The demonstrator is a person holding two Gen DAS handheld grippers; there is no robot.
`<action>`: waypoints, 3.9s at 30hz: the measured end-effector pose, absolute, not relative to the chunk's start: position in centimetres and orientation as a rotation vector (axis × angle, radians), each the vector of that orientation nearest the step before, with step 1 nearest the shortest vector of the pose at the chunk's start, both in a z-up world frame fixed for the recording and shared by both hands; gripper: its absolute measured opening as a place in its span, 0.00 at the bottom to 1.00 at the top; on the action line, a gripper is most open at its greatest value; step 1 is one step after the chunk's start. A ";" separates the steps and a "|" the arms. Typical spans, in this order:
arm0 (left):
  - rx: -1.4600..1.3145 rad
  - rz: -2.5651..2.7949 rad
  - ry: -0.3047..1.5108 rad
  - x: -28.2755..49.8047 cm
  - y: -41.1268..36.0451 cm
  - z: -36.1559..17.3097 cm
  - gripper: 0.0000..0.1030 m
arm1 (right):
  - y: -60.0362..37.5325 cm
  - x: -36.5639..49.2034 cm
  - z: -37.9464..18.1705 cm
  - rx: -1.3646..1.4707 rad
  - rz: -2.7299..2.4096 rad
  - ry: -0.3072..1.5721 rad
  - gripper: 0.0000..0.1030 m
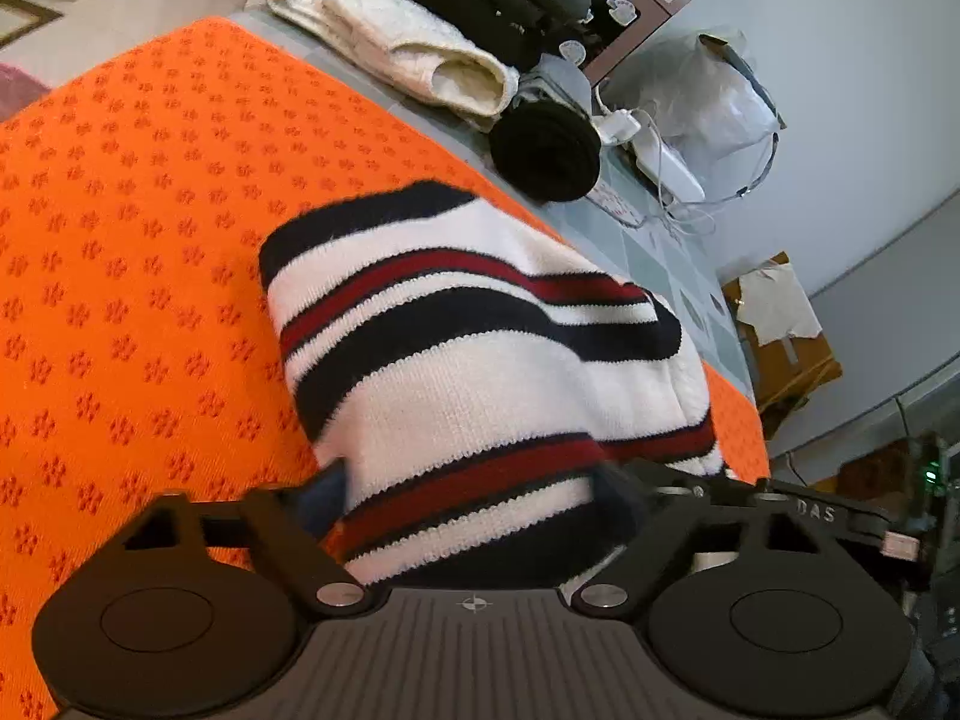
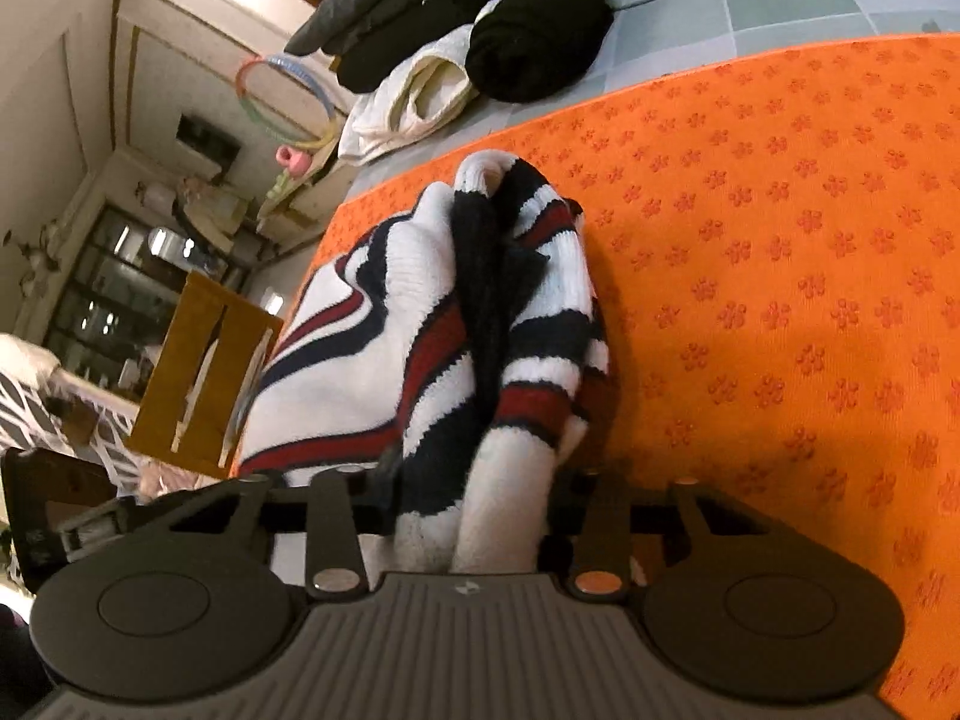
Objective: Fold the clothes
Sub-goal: 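Grasp the folded cardigan bundle with both tools and lift it off the mat, then carry the cardigan bundle with both tools over to the grey-cushioned chair, then lower the bundle onto the chair seat and open both tools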
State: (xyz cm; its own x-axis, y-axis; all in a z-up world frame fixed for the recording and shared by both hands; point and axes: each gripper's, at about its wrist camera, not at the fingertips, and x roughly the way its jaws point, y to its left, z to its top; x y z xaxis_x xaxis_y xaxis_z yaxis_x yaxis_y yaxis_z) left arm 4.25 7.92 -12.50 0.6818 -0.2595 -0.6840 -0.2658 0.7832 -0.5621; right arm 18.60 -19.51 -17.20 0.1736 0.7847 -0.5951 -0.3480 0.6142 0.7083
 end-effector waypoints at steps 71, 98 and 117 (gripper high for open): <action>-0.263 -0.377 0.887 21.6 -59.6 -19.3 0.56 | -91.0 17.6 -22.9 0.656 0.436 0.769 0.32; -0.178 -0.204 0.989 24.5 -58.7 -25.1 0.53 | -92.5 24.1 -33.7 0.326 0.315 0.959 0.48; -0.207 -0.097 0.835 14.3 -56.6 -13.6 0.56 | -85.2 32.3 -34.0 0.163 0.403 0.975 0.16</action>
